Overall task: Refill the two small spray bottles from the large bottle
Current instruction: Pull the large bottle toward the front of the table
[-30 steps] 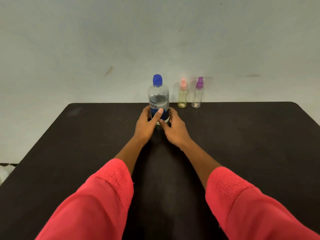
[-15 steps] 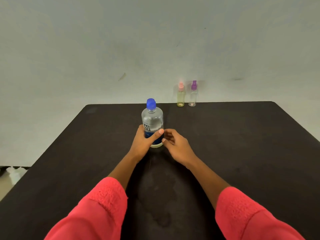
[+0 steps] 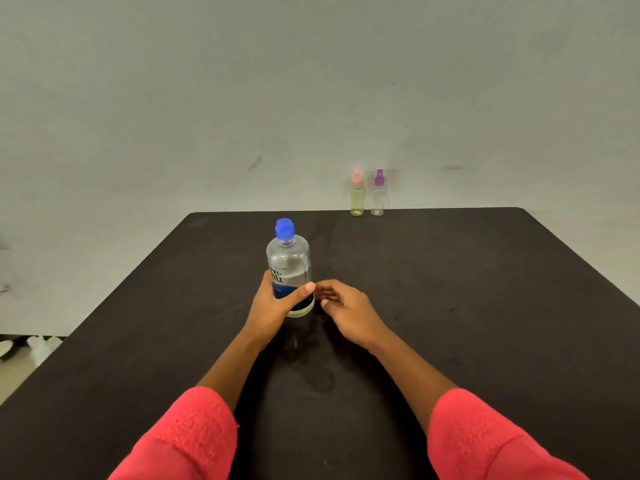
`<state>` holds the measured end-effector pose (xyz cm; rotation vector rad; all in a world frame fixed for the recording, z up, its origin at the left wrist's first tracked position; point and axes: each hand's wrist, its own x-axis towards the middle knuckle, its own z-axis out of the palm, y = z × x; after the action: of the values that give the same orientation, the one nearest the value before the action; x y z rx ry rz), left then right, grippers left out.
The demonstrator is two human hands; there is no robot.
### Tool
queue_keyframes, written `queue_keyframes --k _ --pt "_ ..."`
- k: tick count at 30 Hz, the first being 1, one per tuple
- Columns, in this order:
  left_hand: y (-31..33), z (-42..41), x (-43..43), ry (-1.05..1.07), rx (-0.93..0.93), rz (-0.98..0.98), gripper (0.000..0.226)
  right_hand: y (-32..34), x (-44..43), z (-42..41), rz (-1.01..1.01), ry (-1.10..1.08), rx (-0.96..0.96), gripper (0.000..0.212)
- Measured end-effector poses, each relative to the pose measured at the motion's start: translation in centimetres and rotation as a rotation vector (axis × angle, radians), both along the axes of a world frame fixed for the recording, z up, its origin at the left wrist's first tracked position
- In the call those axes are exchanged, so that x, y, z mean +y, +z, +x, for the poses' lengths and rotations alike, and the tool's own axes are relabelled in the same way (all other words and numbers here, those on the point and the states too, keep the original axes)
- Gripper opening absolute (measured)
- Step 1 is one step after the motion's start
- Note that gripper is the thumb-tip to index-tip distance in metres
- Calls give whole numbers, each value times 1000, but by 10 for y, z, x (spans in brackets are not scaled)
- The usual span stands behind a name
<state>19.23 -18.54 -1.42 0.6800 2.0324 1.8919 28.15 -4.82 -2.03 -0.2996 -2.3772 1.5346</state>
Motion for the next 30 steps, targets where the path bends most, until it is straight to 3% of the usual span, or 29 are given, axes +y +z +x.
queue_keyframes --k 14,24,30 --pt "2 8 -3 49 29 -32 71 -1 3 -7 -39 -41 -7 31" --pt "3 8 -2 42 60 -8 50 -6 8 -16 -62 -50 -4 32" --pt "3 7 -4 41 52 23 53 -7 10 -19 -72 -39 -9 31"
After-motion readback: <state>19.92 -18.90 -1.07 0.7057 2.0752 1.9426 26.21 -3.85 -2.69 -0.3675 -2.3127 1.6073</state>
